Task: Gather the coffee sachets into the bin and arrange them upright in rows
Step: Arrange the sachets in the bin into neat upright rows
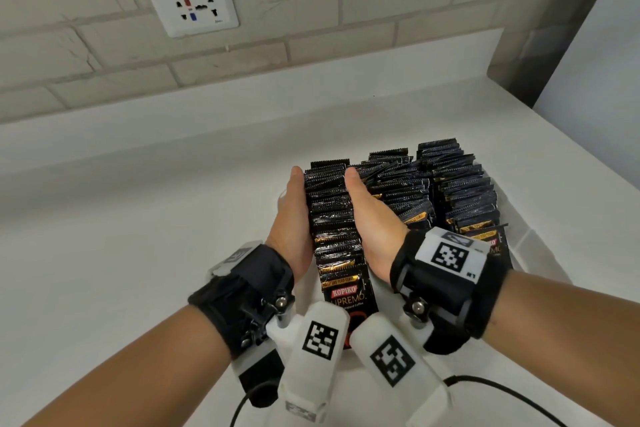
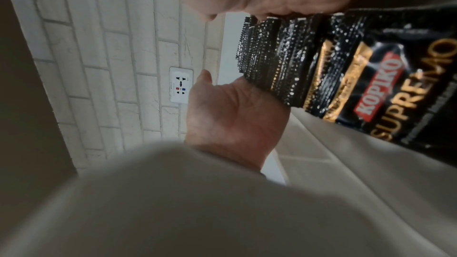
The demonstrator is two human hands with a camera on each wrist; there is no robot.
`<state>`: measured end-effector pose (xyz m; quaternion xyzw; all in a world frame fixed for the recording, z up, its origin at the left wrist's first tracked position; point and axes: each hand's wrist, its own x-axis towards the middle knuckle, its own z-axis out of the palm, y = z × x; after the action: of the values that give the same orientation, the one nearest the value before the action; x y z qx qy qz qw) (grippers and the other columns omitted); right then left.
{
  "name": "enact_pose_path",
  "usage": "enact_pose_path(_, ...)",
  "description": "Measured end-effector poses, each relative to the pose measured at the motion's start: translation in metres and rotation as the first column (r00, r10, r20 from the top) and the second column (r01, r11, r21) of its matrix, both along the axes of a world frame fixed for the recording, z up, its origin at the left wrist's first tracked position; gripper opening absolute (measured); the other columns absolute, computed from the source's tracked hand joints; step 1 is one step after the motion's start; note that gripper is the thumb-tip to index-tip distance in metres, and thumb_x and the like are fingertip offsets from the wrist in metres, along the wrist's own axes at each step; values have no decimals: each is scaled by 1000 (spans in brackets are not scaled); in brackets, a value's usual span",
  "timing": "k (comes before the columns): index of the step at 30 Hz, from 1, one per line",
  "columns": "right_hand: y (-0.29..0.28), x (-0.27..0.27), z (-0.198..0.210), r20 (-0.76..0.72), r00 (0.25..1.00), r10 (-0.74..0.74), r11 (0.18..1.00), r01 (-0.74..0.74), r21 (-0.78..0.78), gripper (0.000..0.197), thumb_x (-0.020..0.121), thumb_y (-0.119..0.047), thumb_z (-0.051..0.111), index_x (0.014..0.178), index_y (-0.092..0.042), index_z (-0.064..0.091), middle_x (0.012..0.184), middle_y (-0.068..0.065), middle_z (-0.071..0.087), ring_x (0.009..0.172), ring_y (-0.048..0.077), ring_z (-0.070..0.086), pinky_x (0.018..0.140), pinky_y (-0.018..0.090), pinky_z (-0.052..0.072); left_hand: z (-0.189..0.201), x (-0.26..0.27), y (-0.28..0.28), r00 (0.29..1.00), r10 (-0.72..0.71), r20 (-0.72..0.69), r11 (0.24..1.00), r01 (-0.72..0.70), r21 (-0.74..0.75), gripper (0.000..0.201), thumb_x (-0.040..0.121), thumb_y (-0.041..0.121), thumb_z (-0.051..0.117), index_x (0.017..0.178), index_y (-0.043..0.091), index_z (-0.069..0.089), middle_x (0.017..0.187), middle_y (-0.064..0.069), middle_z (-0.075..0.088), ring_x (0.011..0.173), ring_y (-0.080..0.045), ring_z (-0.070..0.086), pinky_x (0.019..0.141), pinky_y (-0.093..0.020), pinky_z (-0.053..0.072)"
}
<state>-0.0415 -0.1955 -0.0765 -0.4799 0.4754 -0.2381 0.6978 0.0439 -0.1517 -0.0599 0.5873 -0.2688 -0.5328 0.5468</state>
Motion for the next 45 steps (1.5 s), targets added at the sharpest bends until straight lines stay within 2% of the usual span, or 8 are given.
enact_pose_path(8,7,-11,15,9,996,89,996,-89,30,113,42,-91,38,140,-36,34,147,-8,36,136,14,32,113,44,22,8,-4,4,1000,-14,25,1000,14,-16,53,99,51,14,112,26,59,113,-3,68,106,-13,64,95,-29,45)
enact_pose_path(11,18,-32,48,-9,988,153,988,-153,-24,87,76,-77,34,146,-30,17,153,-7,20,141,13,19,117,40,14,26,-11,12,990,24,137,1000,-21,-23,32,100,44,16,102,33,46,86,30,48,57,22,53,74,-8,39)
enact_pose_path(14,14,-63,80,-85,972,219,953,-232,-196,61,94,-44,36,147,-23,14,154,-5,19,139,11,22,115,35,18,37,-5,14,940,89,330,995,-70,-70,30,100,35,30,124,31,48,126,18,56,110,16,49,102,-12,32)
enact_pose_path(17,-14,-79,111,-304,937,174,844,-301,-444,49,97,-17,42,143,-21,29,147,-6,34,131,6,33,108,23,24,52,-2,15,792,-10,611,999,33,-26,45,95,22,48,140,22,40,142,9,43,128,-5,39,104,-19,28)
enact_pose_path(20,-51,-84,129,-573,810,125,688,-487,-538,42,96,-7,43,136,-19,43,132,-5,52,111,3,46,94,14,29,63,-4,3,417,-198,887,972,197,124,36,93,19,53,128,22,55,131,5,52,108,-7,46,92,-14,29)
enact_pose_path(25,-87,-72,120,-957,282,64,419,-878,-230,32,94,-19,52,125,-17,56,126,0,58,112,16,52,99,27,34,70,-12,-33,-20,-342,939,907,254,336,36,91,27,56,126,18,58,133,-6,48,125,-25,37,103,-33,33)
enact_pose_path(33,-109,-48,107,-996,87,16,327,-942,-77,39,94,-21,52,132,-14,49,133,1,53,121,20,49,103,31,34,62,-21,-70,-305,-520,798,817,94,569,47,88,38,60,129,17,54,133,-4,42,125,-25,33,98,-34,37)
enact_pose_path(45,-119,-30,94,-997,74,3,220,-973,-71,28,89,-20,59,116,-12,62,117,3,63,108,20,58,75,23,41,50,-30,-93,-394,-505,768,820,59,570,31,83,27,67,114,23,64,127,-3,45,121,-24,36,93,-31,34)
